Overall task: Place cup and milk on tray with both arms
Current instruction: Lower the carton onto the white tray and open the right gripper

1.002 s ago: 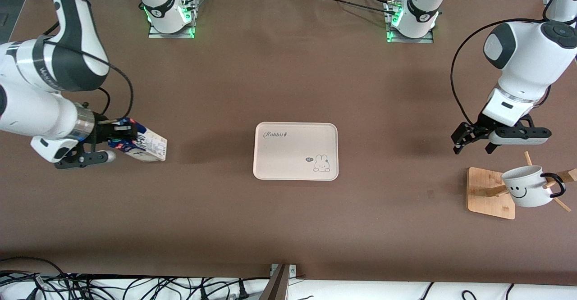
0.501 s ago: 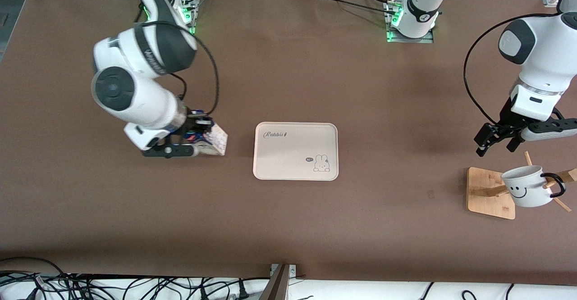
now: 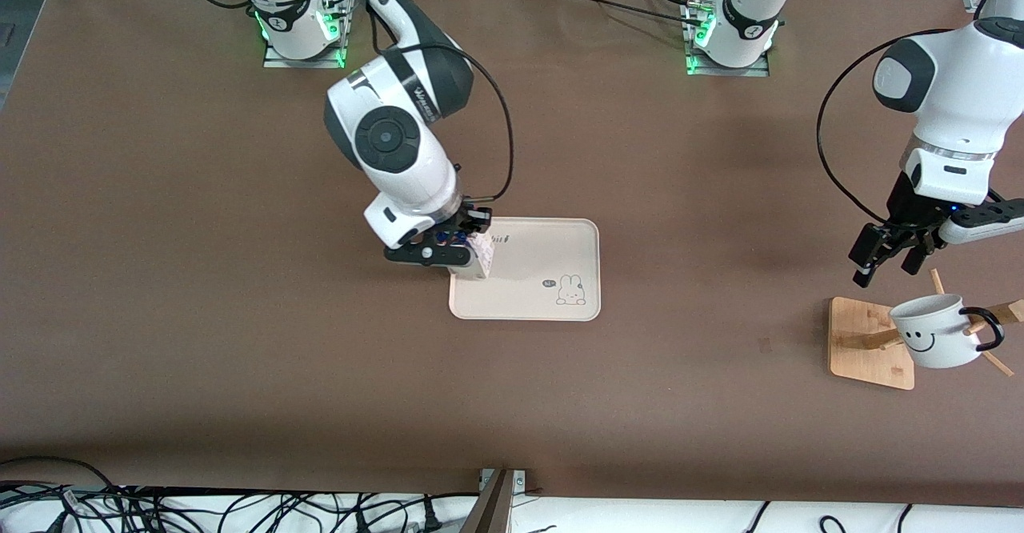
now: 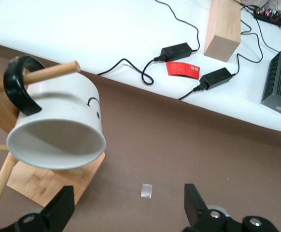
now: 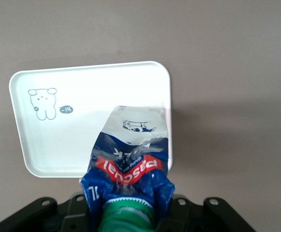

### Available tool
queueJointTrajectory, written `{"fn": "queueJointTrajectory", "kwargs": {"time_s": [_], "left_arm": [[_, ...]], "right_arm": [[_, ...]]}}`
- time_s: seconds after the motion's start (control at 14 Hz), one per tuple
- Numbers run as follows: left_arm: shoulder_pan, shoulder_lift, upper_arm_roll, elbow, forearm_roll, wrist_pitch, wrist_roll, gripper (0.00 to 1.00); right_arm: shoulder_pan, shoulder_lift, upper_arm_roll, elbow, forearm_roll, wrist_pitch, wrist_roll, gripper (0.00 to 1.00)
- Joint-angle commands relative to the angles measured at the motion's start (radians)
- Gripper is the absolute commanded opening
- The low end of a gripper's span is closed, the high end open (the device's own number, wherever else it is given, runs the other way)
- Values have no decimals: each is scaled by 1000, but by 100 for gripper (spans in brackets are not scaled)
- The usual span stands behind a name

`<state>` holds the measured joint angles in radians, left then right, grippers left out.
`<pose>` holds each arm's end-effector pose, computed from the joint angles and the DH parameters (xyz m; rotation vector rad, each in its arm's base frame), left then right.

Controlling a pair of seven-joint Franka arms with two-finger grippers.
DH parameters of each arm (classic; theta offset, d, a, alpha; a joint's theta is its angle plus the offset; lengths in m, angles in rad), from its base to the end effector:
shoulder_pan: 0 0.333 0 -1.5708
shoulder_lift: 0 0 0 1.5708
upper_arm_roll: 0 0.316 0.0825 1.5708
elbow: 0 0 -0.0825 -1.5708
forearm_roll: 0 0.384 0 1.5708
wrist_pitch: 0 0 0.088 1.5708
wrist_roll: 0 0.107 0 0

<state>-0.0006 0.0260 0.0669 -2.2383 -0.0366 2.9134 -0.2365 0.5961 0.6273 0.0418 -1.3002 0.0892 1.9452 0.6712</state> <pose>0.5721 0.0401 0.4327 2.8706 0.4855 0.9737 0.5877 0.4345 0.3789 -3.0420 0.1117 0.0780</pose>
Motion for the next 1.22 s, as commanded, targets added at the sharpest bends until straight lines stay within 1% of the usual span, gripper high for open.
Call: {"fn": "queueJointTrajectory", "kwargs": {"time_s": [0.0,0.07,0.21,0.36,0.5,0.57,0.64,0.72,0.79,1.0,1.15], "left_arm": [[-2,14,13,-14,-14,67,-4,100],[-2,26,14,-15,-16,73,-4,100],[-2,48,14,-18,-16,118,-6,100],[-2,78,25,-12,-17,121,-17,100],[-2,103,30,-7,-17,156,-18,100],[-2,110,30,-4,-17,167,-20,100],[-2,109,30,-3,-16,188,-17,100],[-2,111,30,14,-14,202,-14,100],[-4,121,30,26,-14,202,-9,100],[-4,137,33,26,-16,202,-12,100],[-4,144,44,29,-17,204,-14,100]], "right_arm": [[14,49,-13,39,4,29,7,37],[17,61,-13,39,-2,38,2,39],[22,71,-13,35,-41,40,2,39],[30,77,-13,35,-48,40,4,39],[31,84,-13,33,-58,40,4,40],[37,84,-14,33,-62,40,8,59],[45,84,-14,32,-83,40,11,100],[48,84,-14,32,-116,40,16,100],[51,83,-14,33,-121,40,18,100],[51,71,-16,36,-117,40,16,100],[48,37,-17,38,-112,37,10,100]]}}
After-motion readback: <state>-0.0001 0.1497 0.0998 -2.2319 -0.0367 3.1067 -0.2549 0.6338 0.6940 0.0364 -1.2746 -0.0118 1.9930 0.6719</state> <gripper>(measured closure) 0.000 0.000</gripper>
